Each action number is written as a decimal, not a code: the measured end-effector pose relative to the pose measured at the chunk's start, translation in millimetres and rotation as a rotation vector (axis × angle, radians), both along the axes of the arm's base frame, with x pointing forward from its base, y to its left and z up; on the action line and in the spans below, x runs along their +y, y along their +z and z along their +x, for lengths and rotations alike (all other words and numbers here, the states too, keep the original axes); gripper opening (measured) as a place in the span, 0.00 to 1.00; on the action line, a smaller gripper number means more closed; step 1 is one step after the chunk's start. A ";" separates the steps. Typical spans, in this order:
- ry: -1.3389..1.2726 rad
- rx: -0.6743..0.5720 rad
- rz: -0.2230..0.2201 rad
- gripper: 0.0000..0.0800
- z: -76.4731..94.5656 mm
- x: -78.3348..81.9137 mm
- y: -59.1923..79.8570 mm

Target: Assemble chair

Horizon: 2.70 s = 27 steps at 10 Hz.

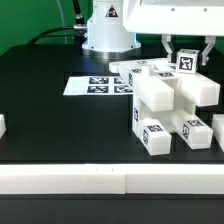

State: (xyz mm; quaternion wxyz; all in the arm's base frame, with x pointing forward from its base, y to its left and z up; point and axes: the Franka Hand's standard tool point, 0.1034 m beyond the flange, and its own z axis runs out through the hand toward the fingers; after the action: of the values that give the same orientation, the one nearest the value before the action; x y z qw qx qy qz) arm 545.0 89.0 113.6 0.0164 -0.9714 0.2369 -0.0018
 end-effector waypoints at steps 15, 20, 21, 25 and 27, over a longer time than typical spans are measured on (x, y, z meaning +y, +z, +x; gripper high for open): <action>-0.917 0.045 0.041 0.36 -1.4 9.2 -0.6; -0.688 0.059 0.030 0.80 -2.4 10.1 1.2; -0.560 0.051 0.027 0.80 -2.0 11.7 1.6; -0.291 0.033 0.029 0.81 -1.8 11.4 0.8; -0.135 0.029 0.016 0.81 -2.2 10.6 0.9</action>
Offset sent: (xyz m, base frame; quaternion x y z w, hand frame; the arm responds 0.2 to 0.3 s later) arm 0.0000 0.0000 0.0000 0.0000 0.0000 0.1938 0.9810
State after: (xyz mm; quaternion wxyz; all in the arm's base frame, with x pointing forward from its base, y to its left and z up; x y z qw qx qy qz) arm 542.8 99.6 114.5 0.0204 -0.9530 0.3022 0.0129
